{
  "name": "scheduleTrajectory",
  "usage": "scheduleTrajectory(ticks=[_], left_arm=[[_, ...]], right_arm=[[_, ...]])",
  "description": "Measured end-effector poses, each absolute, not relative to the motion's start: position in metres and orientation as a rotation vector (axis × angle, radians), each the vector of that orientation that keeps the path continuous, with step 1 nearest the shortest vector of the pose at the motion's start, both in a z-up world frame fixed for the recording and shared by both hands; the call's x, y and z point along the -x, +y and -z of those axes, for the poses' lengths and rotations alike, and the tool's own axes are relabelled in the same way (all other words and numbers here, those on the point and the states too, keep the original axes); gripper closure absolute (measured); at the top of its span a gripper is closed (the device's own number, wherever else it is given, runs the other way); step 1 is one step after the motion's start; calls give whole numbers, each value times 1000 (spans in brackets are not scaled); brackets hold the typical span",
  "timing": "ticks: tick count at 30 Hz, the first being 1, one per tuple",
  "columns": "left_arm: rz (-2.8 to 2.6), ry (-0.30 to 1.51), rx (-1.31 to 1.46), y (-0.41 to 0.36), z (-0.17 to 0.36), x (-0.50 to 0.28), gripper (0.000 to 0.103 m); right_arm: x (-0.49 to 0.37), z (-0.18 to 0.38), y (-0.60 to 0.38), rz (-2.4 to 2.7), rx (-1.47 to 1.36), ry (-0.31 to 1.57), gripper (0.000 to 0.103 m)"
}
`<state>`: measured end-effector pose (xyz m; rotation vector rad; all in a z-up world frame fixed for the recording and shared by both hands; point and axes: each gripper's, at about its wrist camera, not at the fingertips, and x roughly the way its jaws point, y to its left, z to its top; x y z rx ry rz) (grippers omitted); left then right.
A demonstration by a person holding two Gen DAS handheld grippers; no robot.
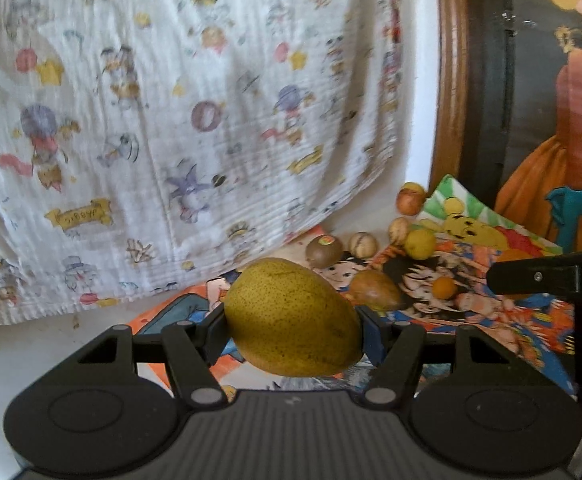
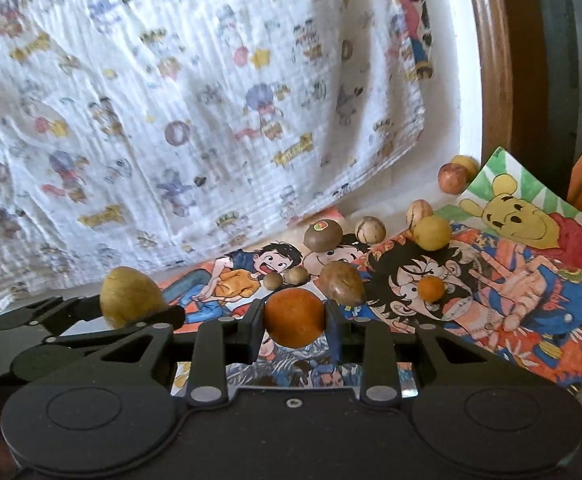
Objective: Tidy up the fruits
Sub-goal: 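Carry the yellow fruit and the tangerine back over the metal tray with both tools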
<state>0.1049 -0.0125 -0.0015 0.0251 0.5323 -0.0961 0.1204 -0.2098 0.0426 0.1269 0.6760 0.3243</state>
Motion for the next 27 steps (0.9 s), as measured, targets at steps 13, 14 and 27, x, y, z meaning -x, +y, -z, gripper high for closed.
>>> scheduleTrajectory(ticks=[13,14,27], left_arm=[[145,519,-41,-45,-7,-36,33],[148,523,-39,-47,-5,-32,33],[178,617,-35,-54,30,-3,33]], right_arm=[[-40,-55,-240,-298,-155,641,70],[-35,-54,-242,-296,-157,643,70],[0,-20,-258,-255,-175,718,70]])
